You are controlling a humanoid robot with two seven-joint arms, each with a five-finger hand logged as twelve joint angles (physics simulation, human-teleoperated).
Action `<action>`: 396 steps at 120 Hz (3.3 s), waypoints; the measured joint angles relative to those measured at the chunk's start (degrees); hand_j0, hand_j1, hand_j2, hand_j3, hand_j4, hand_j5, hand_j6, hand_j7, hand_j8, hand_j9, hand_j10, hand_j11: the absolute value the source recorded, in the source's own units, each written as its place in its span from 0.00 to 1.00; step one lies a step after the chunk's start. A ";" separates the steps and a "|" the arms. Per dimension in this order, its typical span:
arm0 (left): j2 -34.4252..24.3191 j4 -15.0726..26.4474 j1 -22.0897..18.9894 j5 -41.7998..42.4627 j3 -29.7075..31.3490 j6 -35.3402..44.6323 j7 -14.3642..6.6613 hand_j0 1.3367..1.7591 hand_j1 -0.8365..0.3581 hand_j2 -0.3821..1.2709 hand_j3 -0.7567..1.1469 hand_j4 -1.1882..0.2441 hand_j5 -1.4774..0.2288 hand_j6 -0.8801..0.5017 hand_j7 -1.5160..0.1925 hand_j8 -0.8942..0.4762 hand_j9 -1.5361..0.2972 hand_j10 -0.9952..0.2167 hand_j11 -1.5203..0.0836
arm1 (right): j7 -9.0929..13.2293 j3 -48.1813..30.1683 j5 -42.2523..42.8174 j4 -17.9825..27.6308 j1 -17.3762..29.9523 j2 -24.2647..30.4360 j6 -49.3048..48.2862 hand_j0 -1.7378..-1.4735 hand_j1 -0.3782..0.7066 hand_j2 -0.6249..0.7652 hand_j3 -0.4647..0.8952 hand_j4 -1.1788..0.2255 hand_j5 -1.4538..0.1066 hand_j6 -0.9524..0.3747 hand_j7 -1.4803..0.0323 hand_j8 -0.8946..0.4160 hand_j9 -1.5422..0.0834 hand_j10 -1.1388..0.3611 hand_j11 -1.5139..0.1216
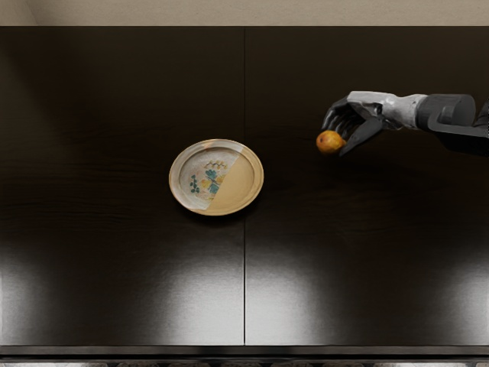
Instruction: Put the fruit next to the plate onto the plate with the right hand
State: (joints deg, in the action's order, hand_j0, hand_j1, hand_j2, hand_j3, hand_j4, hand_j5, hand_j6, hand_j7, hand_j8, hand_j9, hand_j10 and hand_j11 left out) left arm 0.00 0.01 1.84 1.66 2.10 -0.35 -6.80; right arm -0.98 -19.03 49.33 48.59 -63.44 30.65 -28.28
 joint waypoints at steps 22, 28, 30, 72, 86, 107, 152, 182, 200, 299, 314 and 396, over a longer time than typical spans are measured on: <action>0.00 0.00 -0.04 0.01 0.00 0.00 -0.02 0.76 0.99 0.23 0.40 0.83 0.87 0.64 0.89 0.65 0.84 0.82 0.95 | 0.00 0.01 -0.31 0.17 -0.23 -1.57 0.00 0.30 0.62 0.62 0.34 0.38 0.36 0.31 0.41 0.30 0.41 0.43 0.39; 0.00 0.00 -0.02 0.00 0.00 0.00 -0.02 0.76 0.99 0.23 0.40 0.83 0.87 0.64 0.89 0.65 0.84 0.82 0.95 | 0.00 0.01 -0.41 0.18 -0.44 -2.12 0.00 0.31 0.62 0.62 0.34 0.38 0.36 0.31 0.41 0.30 0.41 0.43 0.39; 0.00 0.00 -0.04 0.00 0.00 0.00 -0.02 0.76 0.99 0.23 0.40 0.83 0.87 0.64 0.89 0.65 0.84 0.82 0.95 | 0.00 0.00 -0.44 0.19 -0.51 -2.30 0.00 0.31 0.62 0.62 0.34 0.38 0.37 0.31 0.41 0.30 0.41 0.43 0.39; 0.00 0.00 -0.03 0.00 0.00 0.00 0.00 0.76 0.99 0.23 0.40 0.83 0.87 0.64 0.89 0.65 0.84 0.82 0.95 | 0.00 0.00 -0.58 0.20 -1.24 -5.13 0.01 0.30 0.63 0.60 0.34 0.39 0.38 0.32 0.42 0.30 0.42 0.43 0.40; 0.00 0.00 -0.08 0.00 0.00 0.00 -0.01 0.76 0.99 0.23 0.40 0.83 0.87 0.64 0.89 0.65 0.84 0.82 0.95 | 0.00 0.00 -0.60 0.20 -1.29 -6.13 0.07 0.30 0.63 0.60 0.34 0.39 0.38 0.32 0.42 0.30 0.42 0.43 0.40; 0.00 0.00 -0.02 0.00 0.00 0.00 -0.02 0.76 0.99 0.23 0.40 0.83 0.87 0.64 0.89 0.65 0.84 0.82 0.95 | 0.00 -0.07 -0.66 0.20 -1.36 -7.79 0.16 0.30 0.63 0.60 0.34 0.39 0.38 0.32 0.42 0.30 0.42 0.43 0.40; 0.00 0.00 -0.03 0.01 0.00 0.00 0.02 0.76 0.99 0.23 0.40 0.83 0.87 0.64 0.89 0.65 0.84 0.82 0.95 | 0.02 -1.18 -1.62 0.20 -1.32 -10.38 0.19 0.30 0.63 0.60 0.34 0.39 0.38 0.32 0.43 0.30 0.42 0.43 0.40; 0.00 0.00 -0.01 0.01 0.00 0.00 0.00 0.76 0.99 0.23 0.40 0.83 0.87 0.64 0.89 0.65 0.84 0.82 0.95 | 0.00 -1.23 -2.51 0.20 -1.32 -12.35 0.19 0.30 0.63 0.60 0.34 0.39 0.38 0.32 0.43 0.30 0.42 0.43 0.40; 0.00 0.00 -0.02 0.00 0.00 0.01 -0.02 0.76 0.99 0.23 0.40 0.83 0.87 0.64 0.89 0.65 0.84 0.82 0.95 | 0.00 -1.23 -2.67 0.21 -1.32 -13.73 0.19 0.30 0.63 0.60 0.34 0.39 0.38 0.32 0.43 0.30 0.42 0.43 0.40; 0.00 0.00 0.00 0.01 0.00 0.00 -0.02 0.76 0.99 0.23 0.40 0.83 0.87 0.64 0.89 0.65 0.84 0.82 0.95 | 0.09 -0.70 -2.69 0.09 -0.11 -19.25 0.81 0.30 0.63 0.60 0.34 0.39 0.38 0.32 0.43 0.30 0.42 0.43 0.40; 0.00 0.00 -0.01 0.01 0.00 0.00 -0.02 0.76 0.99 0.23 0.40 0.83 0.87 0.64 0.89 0.65 0.84 0.82 0.95 | 0.09 -0.58 -2.62 0.05 0.10 -19.64 0.87 0.30 0.63 0.59 0.34 0.39 0.39 0.32 0.43 0.30 0.43 0.43 0.41; 0.00 0.00 -0.04 0.01 0.00 0.00 0.00 0.76 0.99 0.23 0.40 0.83 0.87 0.64 0.89 0.65 0.84 0.82 0.95 | 0.10 -1.12 -6.54 0.23 0.63 -15.77 0.46 0.30 0.08 0.46 0.34 0.80 0.88 0.68 0.93 0.65 0.90 0.73 0.88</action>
State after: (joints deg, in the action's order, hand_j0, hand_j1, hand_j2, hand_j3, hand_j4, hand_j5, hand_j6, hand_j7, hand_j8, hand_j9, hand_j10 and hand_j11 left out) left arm 0.00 0.01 1.80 1.67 2.11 -0.35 -6.80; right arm -0.88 -20.16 42.80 48.82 -62.82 14.87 -27.82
